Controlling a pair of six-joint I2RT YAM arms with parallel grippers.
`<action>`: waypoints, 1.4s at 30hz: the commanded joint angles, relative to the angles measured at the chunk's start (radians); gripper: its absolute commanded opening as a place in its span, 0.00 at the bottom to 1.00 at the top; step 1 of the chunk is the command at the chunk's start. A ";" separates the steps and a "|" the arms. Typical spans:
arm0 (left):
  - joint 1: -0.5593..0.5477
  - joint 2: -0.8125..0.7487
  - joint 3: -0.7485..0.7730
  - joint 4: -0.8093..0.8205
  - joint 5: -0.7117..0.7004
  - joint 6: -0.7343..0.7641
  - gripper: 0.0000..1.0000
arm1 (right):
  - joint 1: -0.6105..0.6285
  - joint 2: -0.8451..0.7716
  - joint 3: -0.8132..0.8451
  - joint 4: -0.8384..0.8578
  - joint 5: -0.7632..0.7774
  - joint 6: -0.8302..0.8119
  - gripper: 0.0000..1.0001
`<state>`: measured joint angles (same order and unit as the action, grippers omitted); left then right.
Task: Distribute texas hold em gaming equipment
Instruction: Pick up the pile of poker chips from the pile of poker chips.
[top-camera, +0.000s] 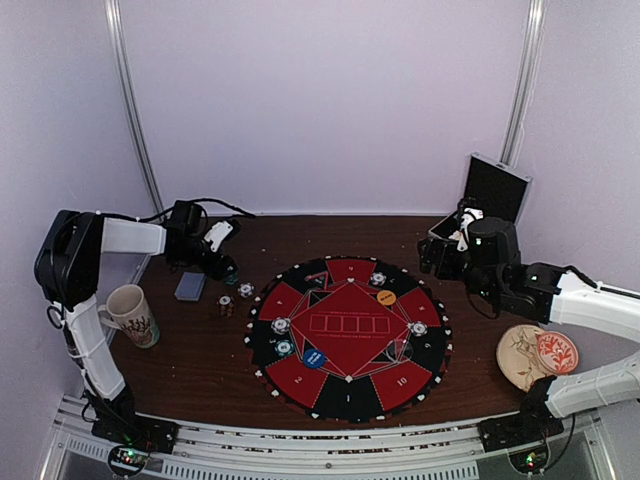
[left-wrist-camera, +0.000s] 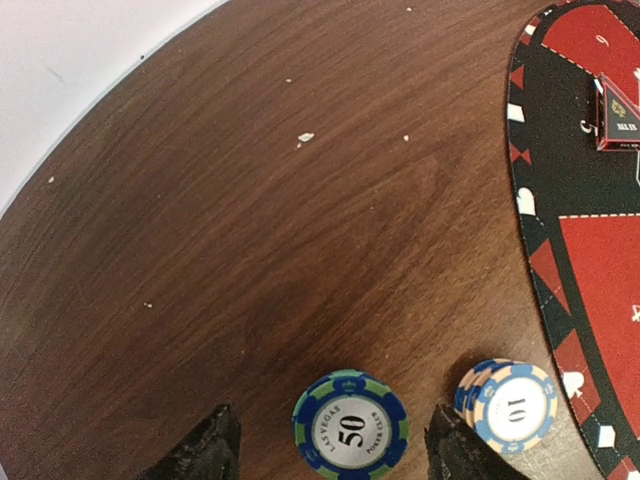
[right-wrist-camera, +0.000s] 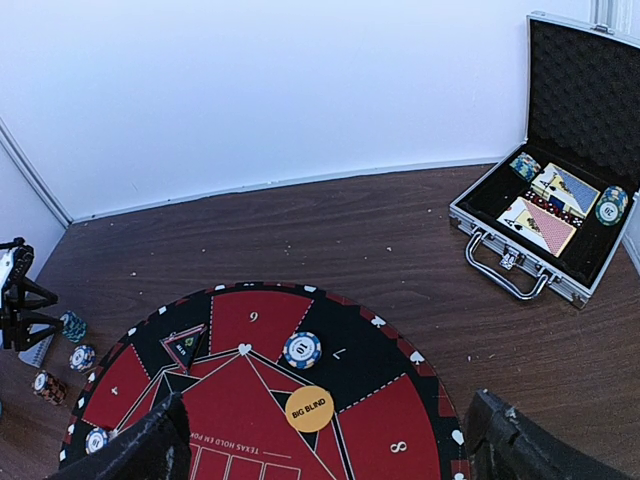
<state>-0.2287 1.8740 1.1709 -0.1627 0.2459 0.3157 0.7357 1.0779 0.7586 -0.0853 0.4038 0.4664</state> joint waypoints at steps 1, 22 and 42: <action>0.009 0.013 0.037 -0.007 0.005 -0.004 0.65 | 0.010 -0.001 0.014 0.009 0.000 -0.010 0.96; 0.009 0.068 0.068 -0.061 -0.002 0.010 0.58 | 0.013 -0.004 0.013 0.009 0.003 -0.012 0.96; 0.009 0.079 0.079 -0.074 -0.005 0.011 0.46 | 0.013 -0.003 0.014 0.009 0.007 -0.014 0.96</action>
<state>-0.2279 1.9430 1.2221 -0.2417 0.2455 0.3195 0.7422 1.0779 0.7586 -0.0853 0.4038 0.4660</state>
